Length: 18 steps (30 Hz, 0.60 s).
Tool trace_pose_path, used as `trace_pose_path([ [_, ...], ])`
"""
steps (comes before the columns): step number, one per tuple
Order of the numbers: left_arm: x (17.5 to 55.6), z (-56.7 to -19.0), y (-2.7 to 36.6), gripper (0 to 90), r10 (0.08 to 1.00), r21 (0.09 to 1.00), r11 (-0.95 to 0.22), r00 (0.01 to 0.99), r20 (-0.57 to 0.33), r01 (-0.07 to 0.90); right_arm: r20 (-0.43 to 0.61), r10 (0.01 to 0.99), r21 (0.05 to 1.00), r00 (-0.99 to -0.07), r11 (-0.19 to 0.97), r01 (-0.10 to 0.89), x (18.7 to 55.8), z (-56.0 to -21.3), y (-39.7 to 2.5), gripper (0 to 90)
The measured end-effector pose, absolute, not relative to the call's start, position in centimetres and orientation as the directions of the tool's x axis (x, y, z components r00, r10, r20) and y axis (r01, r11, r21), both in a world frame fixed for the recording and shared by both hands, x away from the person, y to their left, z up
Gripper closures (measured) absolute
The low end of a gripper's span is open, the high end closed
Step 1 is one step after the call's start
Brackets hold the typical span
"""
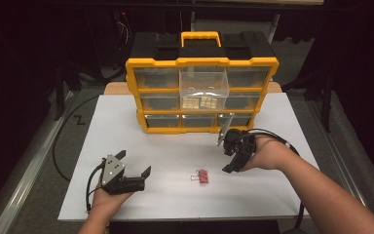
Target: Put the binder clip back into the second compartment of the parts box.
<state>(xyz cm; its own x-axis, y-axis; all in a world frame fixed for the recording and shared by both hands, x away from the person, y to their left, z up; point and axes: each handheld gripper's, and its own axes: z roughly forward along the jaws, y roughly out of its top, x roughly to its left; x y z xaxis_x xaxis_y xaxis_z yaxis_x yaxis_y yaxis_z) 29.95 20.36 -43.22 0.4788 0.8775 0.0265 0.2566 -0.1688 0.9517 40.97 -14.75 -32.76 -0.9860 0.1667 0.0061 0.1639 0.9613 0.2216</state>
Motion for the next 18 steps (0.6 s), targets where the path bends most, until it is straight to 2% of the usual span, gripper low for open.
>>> trace_pose_path([
  [18, 30.0, -43.3, 20.3, 0.3, 0.877, 0.951, -0.171, 0.480, 0.027, 0.259, 0.029, 0.158, 0.236, -0.987, 0.958, 0.161, 40.0, -36.7, -14.4, 37.2],
])
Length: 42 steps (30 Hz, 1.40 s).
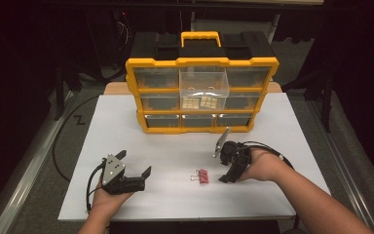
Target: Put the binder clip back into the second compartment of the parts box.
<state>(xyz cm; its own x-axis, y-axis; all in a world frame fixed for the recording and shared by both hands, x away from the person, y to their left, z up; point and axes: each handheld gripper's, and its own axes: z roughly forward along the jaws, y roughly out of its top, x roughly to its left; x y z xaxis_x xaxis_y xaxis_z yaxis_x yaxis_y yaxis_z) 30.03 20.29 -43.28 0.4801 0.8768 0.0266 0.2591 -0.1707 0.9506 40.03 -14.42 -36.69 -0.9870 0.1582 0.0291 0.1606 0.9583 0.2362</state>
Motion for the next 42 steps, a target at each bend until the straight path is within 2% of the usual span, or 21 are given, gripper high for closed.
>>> trace_pose_path([
  [16, 30.0, -43.3, 20.3, 0.3, 0.875, 0.950, -0.173, 0.483, 0.026, 0.261, 0.023, 0.113, 0.275, -0.993, 0.955, 0.115, 39.5, -37.4, -10.7, 42.7],
  [26, 29.9, -43.2, 20.4, 0.3, 0.876, 0.952, -0.166, 0.481, 0.022, 0.259, 0.006, 0.054, 0.290, -0.999, 0.956, 0.053, 39.3, -37.0, -7.9, 57.2],
  [33, 29.9, -43.2, 20.5, 0.3, 0.876, 0.953, -0.164, 0.482, 0.022, 0.254, 0.015, 0.046, 0.272, -0.999, 0.961, 0.048, 39.7, -37.5, -7.4, 72.7],
  [42, 30.0, -43.2, 20.4, 0.3, 0.876, 0.952, -0.167, 0.482, 0.023, 0.258, 0.019, 0.036, 0.278, -0.999, 0.960, 0.040, 39.9, -37.7, -7.4, 75.4],
])
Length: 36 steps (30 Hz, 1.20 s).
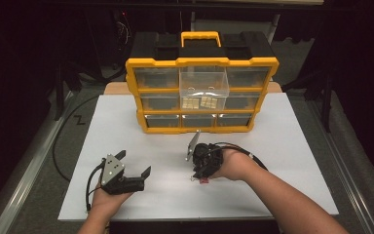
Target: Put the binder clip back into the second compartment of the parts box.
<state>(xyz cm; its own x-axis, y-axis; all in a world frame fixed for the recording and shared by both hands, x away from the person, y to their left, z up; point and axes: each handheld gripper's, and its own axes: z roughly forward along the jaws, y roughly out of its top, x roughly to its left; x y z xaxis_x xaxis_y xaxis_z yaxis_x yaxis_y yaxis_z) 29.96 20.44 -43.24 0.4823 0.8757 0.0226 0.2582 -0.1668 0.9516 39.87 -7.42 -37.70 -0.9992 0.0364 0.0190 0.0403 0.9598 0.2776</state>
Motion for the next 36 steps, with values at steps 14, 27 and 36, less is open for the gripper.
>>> trace_pose_path([
  [14, 29.9, -43.2, 20.4, 0.4, 0.875, 0.952, -0.166, 0.484, 0.022, 0.257, 0.023, 0.029, 0.290, -0.999, 0.956, 0.035, 39.7, -37.1, -7.8, 75.8],
  [27, 29.9, -43.2, 20.3, 0.4, 0.873, 0.951, -0.171, 0.487, 0.026, 0.256, 0.028, 0.044, 0.302, -0.999, 0.952, 0.050, 39.7, -36.0, -9.1, 76.0],
  [36, 29.9, -43.2, 20.4, 0.4, 0.876, 0.954, -0.161, 0.482, 0.019, 0.254, 0.025, 0.066, 0.294, -0.998, 0.953, 0.070, 39.7, -35.4, -10.2, 76.1],
])
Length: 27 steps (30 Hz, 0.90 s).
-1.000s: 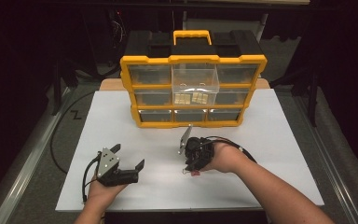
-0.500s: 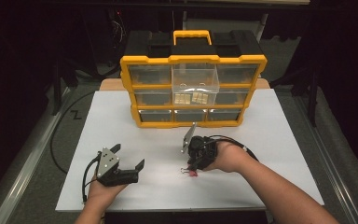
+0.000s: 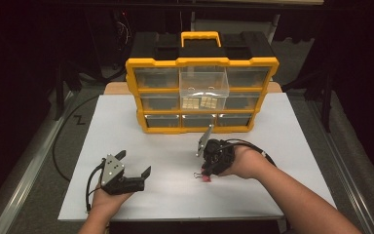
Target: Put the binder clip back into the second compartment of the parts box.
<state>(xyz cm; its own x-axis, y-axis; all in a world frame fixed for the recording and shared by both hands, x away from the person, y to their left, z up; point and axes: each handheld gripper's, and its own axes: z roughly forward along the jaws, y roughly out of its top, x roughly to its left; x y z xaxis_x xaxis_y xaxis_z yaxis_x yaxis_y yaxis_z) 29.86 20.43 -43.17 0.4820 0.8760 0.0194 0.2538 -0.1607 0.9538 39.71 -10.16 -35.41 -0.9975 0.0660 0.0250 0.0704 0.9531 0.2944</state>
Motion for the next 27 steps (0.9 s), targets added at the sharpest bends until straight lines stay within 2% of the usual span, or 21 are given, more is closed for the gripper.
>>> trace_pose_path([
  [27, 29.9, -43.2, 20.4, 0.4, 0.875, 0.953, -0.166, 0.484, 0.023, 0.254, 0.040, 0.084, 0.286, -0.996, 0.954, 0.092, 40.4, -31.7, -13.3, 76.3],
])
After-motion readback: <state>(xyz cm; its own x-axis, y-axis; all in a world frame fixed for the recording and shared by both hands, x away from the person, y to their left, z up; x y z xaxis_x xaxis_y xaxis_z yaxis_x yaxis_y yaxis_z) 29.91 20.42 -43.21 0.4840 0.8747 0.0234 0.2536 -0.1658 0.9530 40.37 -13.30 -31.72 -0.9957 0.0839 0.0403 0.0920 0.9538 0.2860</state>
